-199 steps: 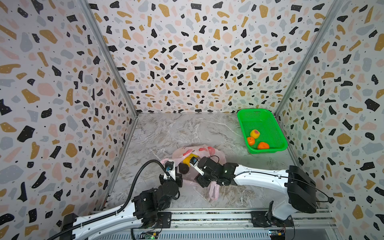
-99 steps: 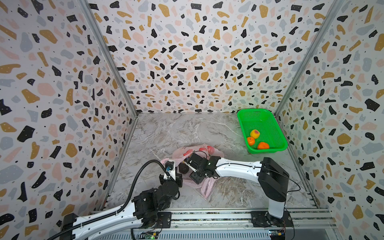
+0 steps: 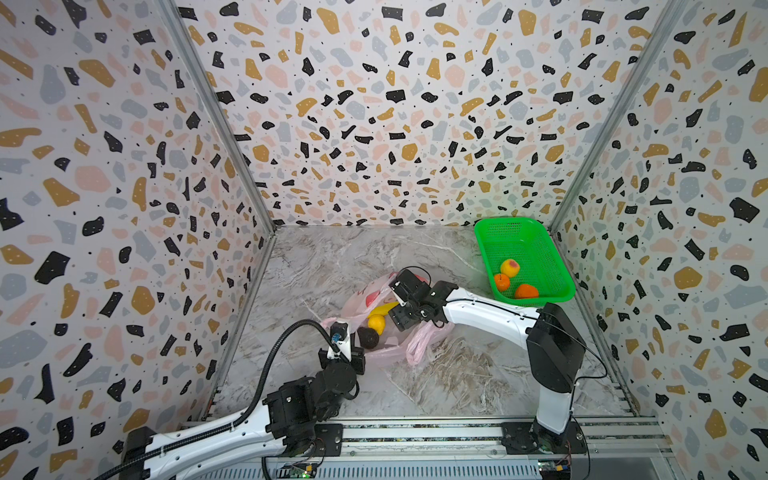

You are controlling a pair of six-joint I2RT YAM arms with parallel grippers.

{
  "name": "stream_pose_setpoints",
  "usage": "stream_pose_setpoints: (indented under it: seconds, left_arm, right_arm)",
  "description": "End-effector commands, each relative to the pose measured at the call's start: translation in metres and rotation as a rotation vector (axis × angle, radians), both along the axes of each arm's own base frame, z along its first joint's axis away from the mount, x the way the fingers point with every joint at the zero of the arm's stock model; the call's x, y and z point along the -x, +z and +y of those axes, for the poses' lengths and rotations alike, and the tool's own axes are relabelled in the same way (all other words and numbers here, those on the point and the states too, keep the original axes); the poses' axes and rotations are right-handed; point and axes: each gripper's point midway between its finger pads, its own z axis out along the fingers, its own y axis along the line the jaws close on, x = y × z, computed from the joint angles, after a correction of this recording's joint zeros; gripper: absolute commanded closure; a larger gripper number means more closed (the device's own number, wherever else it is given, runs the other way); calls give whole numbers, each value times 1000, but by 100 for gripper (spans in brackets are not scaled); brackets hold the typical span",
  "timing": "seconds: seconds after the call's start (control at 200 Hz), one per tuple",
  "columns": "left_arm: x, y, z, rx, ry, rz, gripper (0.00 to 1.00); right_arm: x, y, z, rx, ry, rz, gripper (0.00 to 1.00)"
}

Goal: Untie the knot of the plastic bag and take out the fruit
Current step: 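Lower the open right gripper into the bag toward the green fruit, then position the right gripper fingers around the green custard apple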

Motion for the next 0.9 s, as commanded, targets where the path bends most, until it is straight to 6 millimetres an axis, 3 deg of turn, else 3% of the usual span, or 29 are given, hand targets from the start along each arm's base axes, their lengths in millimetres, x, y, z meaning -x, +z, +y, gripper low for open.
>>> stream_pose_setpoints:
  seconds: [0.0,0.135,0.42,0.611,0.721,0.896]
  left_arm:
    - [0,10,-6,38,-20,-17,100]
    - [0,12,-13,43,-41,-18,100]
    - [0,11,-25,40,-83,-9,100]
    - [0,7,-25,33,-84,-5,100]
    - [0,6,-24,29,-80,-4,100]
    - [0,6,-23,25,-72,-6,100]
  right_arm:
    - [3,11,-9,-9,-40,-31,18]
    - [-8,13,-17,2,-89,-147,9]
    - [-32,-14,-17,-51,-158,-169,6]
    - [-45,-26,-6,-74,-132,-168,6]
    - [-44,-39,-1,-65,-119,-136,10]
    - [-38,-41,-1,-82,-107,-130,27]
